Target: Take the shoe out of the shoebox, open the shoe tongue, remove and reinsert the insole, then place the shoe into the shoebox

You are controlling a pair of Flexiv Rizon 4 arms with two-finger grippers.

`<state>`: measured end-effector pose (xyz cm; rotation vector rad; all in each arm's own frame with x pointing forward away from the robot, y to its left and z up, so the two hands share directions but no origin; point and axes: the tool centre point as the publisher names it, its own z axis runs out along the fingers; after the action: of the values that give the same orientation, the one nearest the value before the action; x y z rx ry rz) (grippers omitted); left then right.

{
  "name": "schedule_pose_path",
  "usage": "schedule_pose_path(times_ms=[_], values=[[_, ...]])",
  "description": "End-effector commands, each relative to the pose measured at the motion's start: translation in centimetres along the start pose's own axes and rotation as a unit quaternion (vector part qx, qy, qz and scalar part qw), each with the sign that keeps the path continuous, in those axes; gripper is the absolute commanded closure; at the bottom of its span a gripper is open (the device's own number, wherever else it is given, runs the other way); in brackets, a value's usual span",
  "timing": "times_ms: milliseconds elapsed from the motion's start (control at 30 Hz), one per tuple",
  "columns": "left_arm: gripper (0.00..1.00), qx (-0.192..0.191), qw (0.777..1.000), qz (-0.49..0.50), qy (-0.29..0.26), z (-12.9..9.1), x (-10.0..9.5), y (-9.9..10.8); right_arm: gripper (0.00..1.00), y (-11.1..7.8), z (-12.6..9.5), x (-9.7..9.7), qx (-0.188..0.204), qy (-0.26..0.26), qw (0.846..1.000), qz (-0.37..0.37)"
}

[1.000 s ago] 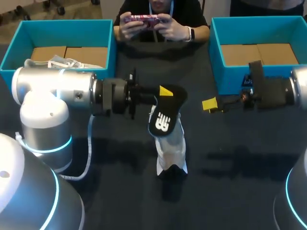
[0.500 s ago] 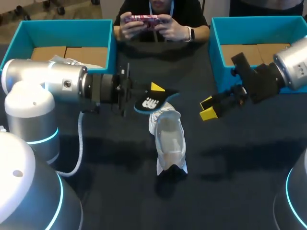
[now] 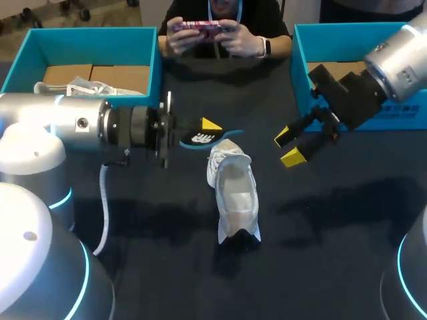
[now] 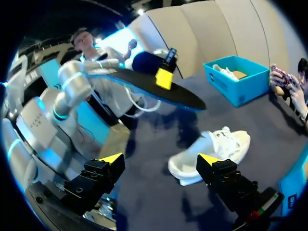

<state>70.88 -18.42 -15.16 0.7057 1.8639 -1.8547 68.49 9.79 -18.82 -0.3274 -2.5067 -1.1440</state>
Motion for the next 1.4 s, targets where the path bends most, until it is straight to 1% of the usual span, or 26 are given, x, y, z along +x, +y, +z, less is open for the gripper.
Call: schedule_pose_path(times_ms=[33,67,133,167,233,267,300,333,367,400,433,533,600,900,1100,1133,1200,1233,1333,1400], values=[[1.00,-0.002,1.000,-0.004,-0.012,-0.5,1.1,-0.4,0.00,-0.7,-0.4,0.1,0.039,-0.070,0.997,-0.020],[1.00,-0.001,1.000,-0.004,-0.011,-0.5,1.3,-0.5,0.00,-0.9,-0.5,0.0,0.062,-0.096,0.993,-0.024],[1.00,-0.003,1.000,-0.004,-0.012,-0.5,1.6,-0.7,0.00,-1.3,-0.7,-0.3,0.078,-0.114,0.990,-0.029],[1.00,-0.002,1.000,-0.006,-0.013,-0.6,1.8,-0.7,0.00,-1.5,-0.7,-0.4,0.091,-0.134,0.986,-0.032],[1.00,-0.006,1.000,-0.007,-0.014,-0.6,2.0,-0.7,0.00,-2.0,-0.7,-0.8,0.092,-0.143,0.985,-0.039],[1.00,-0.007,1.000,-0.009,-0.014,-0.7,2.2,-0.6,0.00,-2.1,-0.7,-0.9,0.099,-0.153,0.982,-0.041],[1.00,-0.009,1.000,-0.010,-0.015,-0.7,2.3,-0.6,0.00,-2.3,-0.6,-1.2,0.105,-0.150,0.982,-0.048],[1.00,-0.009,1.000,-0.010,-0.016,-0.8,2.4,-0.6,0.00,-2.4,-0.5,-1.3,0.120,-0.158,0.979,-0.052],[1.00,-0.009,1.000,-0.012,-0.019,-0.8,2.5,-0.6,0.00,-2.6,-0.4,-1.6,0.125,-0.161,0.977,-0.060],[1.00,-0.009,1.000,-0.013,-0.021,-0.9,2.6,-0.6,0.00,-2.7,-0.2,-1.7,0.128,-0.173,0.974,-0.068],[1.00,-0.009,1.000,-0.014,-0.021,-0.9,2.7,-0.6,0.00,-2.8,-0.1,-1.7,0.144,-0.191,0.968,-0.072],[1.00,-0.011,1.000,-0.017,-0.024,-0.9,3.1,-0.5,0.00,-3.2,0.3,-2.1,0.147,-0.201,0.965,-0.085],[1.00,-0.011,0.999,-0.020,-0.024,-0.9,3.3,-0.5,0.00,-4.0,0.7,-2.8,0.124,-0.198,0.967,-0.099],[1.00,-0.005,0.999,-0.030,-0.026,-0.4,3.6,-0.6,0.00,-4.0,0.7,-2.8,0.124,-0.198,0.967,-0.099],[1.00,0.001,0.999,-0.045,-0.030,0.3,4.8,0.1,0.00,-4.0,0.7,-2.8,0.124,-0.198,0.967,-0.099],[1.00,0.006,0.998,-0.043,-0.036,0.4,4.9,0.3,0.00,-4.0,0.7,-2.8,0.124,-0.198,0.967,-0.099],[1.00,0.010,0.999,-0.040,-0.035,0.9,5.3,0.3,0.00,-4.4,1.1,-3.4,0.117,-0.212,0.963,-0.119],[1.00,0.013,0.999,-0.035,-0.035,1.1,5.5,0.4,0.00,-4.6,1.3,-3.7,0.126,-0.215,0.961,-0.117],[1.00,0.013,0.998,-0.042,-0.035,1.4,5.9,0.7,0.00,-5.4,1.7,-4.3,0.127,-0.230,0.958,-0.118],[1.00,0.011,0.998,-0.044,-0.036,1.6,6.1,0.8,0.00,-5.8,1.9,-4.7,0.127,-0.227,0.957,-0.129]])
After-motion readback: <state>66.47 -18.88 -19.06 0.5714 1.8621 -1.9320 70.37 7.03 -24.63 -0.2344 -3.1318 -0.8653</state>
